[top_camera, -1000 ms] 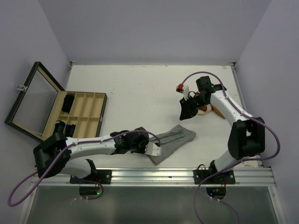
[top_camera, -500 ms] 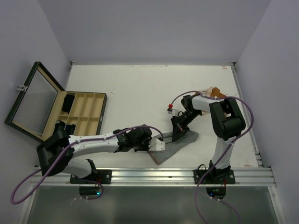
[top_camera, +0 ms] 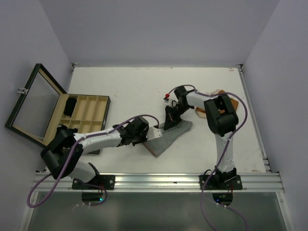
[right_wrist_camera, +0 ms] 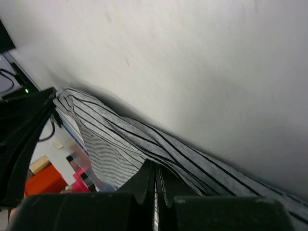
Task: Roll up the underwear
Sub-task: Fold the underwear
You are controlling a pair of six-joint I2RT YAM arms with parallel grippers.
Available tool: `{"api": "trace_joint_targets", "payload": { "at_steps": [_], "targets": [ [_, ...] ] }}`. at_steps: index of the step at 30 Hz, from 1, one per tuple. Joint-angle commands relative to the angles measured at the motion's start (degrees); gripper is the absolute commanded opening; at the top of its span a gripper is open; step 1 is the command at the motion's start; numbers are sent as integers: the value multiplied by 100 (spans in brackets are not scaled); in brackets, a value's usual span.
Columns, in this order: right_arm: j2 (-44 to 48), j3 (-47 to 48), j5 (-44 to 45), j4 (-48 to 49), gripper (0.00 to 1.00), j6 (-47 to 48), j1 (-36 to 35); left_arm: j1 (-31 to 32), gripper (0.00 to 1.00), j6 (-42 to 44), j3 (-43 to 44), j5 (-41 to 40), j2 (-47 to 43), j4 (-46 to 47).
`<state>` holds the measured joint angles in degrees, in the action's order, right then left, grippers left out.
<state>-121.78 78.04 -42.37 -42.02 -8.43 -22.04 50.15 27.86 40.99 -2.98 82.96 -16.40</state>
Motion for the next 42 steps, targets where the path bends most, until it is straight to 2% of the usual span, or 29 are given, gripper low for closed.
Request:
{"api": "trace_joint_targets", "payload": {
  "at_steps": [1, 5, 6, 8, 10, 11, 13, 17, 20, 24, 31, 38, 42],
  "targets": [
    [-582, 711, 598, 1089, 0, -536, -186, -259, 0, 141, 225, -351, 89, 93],
    [-1041, 2158, 494, 898, 0, -634, -301, -514, 0, 168, 365, -703, 308, 120],
    [-998, 2250, 441, 871, 0, -669, -283, -602, 0, 159, 409, -747, 317, 94],
    [-394, 1954, 387, 1028, 0, -757, -213, -638, 0, 106, 540, -756, 274, 6],
    [125, 1315, 283, 1265, 7, -879, -64, -682, 0, 27, 690, -721, 256, -151],
    [711, 1049, 195, 1353, 12, -967, -2, -691, 0, -69, 821, -695, 291, -196],
    [1215, 374, 37, 1477, 13, -1160, 147, -700, 0, -184, 998, -616, 352, -371],
    [1894, -542, -586, 1810, 6, -1722, 122, -700, 0, -561, 1411, -397, 642, -583],
    [1798, -1088, -799, 2434, 1, -2434, 33, -700, 0, -799, 1675, -169, 914, -750],
    [1360, -1589, -860, 3189, 0, -3006, -10, -708, 0, -1036, 1930, 8, 1152, -961],
    [1043, -1924, -668, 3384, 0, -3086, -19, -700, 0, -1414, 2220, 43, 1223, -1023],
    [445, -1951, -570, 3674, 0, -3244, -46, -639, 0, -1871, 2185, 580, 1064, -724],
    [409, -1959, -536, 3833, 0, -3367, -46, -227, 0, -2021, 2290, 44, 1301, -602]
  ]
}}
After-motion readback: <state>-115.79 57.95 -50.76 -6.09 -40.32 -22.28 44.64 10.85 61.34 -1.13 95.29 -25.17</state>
